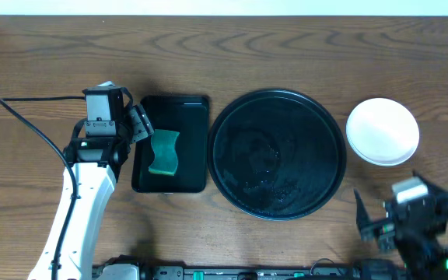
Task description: Clean dirty plates on tray and stack at the side
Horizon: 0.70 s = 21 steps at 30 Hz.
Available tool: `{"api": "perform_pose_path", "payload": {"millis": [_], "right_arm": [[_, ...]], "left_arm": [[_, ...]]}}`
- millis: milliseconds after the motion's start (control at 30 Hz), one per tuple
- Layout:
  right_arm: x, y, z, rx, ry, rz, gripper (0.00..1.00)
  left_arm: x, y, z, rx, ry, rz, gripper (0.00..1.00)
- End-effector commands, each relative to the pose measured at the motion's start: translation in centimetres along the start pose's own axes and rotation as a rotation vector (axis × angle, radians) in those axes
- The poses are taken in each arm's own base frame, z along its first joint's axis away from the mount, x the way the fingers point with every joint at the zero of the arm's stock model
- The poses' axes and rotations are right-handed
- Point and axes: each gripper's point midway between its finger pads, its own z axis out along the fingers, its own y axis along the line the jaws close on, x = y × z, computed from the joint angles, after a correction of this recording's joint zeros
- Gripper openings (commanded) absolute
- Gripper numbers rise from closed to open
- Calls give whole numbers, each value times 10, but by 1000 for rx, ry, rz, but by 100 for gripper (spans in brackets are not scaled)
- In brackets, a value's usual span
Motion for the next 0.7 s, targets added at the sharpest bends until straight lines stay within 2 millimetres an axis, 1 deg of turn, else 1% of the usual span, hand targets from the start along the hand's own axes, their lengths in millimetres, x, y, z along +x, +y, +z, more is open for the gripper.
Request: {"api": "perform_pose_path", "payload": {"millis": [0,167,300,467,567,667], "right_arm": [[4,4,-11,19,-43,-12,99],[10,11,-20,32,-102,-14,99],[17,14,-21,40,-120,-15,99],[26,20,-12,18,-135,-18,99],[25,23,-3,-5,-155,-23,99],[17,23,4,-20,-205,-37,99]], "left_arm": [[-11,0,-6,-7,-31,-14,80],[-11,0,-6,-7,-31,-14,80],[-11,0,-6,-7,-31,-14,80],[-11,0,-6,-7,-31,-14,80],[-11,0,-6,-7,-31,-14,80],[-11,0,-6,-7,-31,-15,80]]}}
